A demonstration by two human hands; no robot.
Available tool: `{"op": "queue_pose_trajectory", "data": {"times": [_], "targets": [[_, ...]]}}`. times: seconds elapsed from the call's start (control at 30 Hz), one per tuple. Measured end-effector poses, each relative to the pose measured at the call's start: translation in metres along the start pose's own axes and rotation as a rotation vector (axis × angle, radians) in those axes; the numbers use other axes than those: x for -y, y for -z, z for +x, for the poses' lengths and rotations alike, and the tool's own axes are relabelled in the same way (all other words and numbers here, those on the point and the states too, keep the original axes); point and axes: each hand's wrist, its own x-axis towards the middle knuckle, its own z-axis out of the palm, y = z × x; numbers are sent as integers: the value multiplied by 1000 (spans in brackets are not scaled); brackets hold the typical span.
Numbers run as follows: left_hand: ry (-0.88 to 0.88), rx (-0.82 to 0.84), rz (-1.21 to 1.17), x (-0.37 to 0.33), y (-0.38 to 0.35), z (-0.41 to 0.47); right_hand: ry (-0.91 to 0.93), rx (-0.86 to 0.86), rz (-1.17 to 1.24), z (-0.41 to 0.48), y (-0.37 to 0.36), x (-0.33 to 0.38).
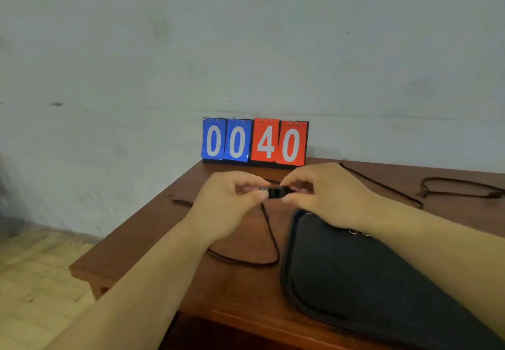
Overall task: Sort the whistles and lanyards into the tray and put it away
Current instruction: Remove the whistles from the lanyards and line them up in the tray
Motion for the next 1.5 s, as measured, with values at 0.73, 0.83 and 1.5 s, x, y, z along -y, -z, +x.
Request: {"op": "queue_pose_trajectory", "data": {"times": [0.73,0.83,1.5], "targets": [[-112,616,608,-21,-117,34,-242,191,-136,-74,-30,-87],[-123,597,652,-20,-117,41,-250,194,-131,-66,-33,-89],[-178,446,756,8,-128,74,-235,91,-201,-31,-25,-117]]}}
